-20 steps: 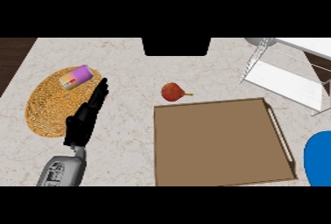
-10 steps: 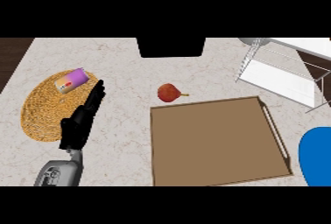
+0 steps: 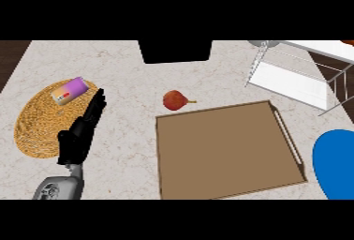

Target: Pick the squash from the tray and place it in the tiered shelf

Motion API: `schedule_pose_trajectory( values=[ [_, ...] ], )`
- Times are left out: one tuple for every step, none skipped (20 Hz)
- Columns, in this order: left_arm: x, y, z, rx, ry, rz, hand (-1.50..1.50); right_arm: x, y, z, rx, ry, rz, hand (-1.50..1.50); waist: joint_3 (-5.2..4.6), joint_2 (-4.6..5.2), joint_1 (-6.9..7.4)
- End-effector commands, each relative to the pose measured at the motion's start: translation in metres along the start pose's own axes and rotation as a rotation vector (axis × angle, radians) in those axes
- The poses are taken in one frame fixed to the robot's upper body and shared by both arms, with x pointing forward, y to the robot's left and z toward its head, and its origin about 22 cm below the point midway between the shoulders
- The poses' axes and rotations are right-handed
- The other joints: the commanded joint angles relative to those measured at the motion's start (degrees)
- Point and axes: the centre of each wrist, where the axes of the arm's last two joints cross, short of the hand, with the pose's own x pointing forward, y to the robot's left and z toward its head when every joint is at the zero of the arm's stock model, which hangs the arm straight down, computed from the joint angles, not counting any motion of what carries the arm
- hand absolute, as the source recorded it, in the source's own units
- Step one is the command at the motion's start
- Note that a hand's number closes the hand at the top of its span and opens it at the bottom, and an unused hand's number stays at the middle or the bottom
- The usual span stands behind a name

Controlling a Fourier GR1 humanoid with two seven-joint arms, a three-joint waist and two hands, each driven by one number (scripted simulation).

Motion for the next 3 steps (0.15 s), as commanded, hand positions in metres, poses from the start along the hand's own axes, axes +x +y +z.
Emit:
schedule_pose_trajectory(
  values=[
    [-0.004,-0.008,0.006,0.020,0.004,-0.002,0.00,-0.017,-0.051,0.007,0.071,0.073,0.061,-1.50,0.04,-0.15,-0.55],
    [-0.008,0.015,0.007,0.000,0.003,-0.012,0.00,-0.017,-0.068,0.008,0.055,0.049,0.058,-1.50,0.01,0.00,-0.13],
    [0.001,0.003,0.007,0.026,0.009,0.005,0.00,-0.024,-0.078,0.006,0.068,0.030,0.076,-1.50,0.08,-0.24,-0.66]
  ],
)
